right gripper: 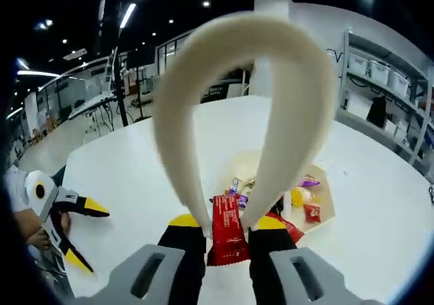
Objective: Place the target food into the container with the food tongs after gripping and lifting it, then release it inside without dropping or visibly crushing the food.
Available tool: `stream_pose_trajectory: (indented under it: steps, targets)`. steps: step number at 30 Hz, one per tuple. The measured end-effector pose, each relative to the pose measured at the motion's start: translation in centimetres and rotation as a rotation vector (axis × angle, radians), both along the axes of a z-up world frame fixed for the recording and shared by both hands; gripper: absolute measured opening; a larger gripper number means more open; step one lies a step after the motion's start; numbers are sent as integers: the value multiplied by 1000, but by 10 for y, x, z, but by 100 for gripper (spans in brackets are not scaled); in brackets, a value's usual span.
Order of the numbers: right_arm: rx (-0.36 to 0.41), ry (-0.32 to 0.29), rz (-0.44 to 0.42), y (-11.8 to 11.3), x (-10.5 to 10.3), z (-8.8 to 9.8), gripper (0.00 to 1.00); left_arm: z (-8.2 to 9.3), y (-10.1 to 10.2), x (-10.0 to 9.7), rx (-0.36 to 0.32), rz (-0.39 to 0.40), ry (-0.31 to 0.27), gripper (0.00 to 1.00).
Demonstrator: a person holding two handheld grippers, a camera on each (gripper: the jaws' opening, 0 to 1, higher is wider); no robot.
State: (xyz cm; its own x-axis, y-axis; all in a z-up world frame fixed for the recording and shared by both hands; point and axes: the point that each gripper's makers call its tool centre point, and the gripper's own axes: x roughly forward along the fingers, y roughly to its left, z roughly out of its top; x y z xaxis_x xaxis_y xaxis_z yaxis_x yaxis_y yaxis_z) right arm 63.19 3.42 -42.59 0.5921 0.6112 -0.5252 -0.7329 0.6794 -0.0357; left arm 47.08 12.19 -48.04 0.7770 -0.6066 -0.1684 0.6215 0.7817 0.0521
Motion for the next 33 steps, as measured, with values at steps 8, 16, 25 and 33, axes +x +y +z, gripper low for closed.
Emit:
stream_pose_trajectory:
  steps: [8,16,25,33]
  targets:
    - [-33,8,-36,-4,16,-16,18,0,1,0,1,2,-3,61]
    - [-66,-27,-57,-8,30,-21,19,1,1,0,2,3,-6,61]
    - [-62,-45,-124,-19,44,-23,20,1,0,0,0,0,-6,61]
    - [-48,-53,-143,-18,53,-24,21,1,0,0,2,0,-6,61]
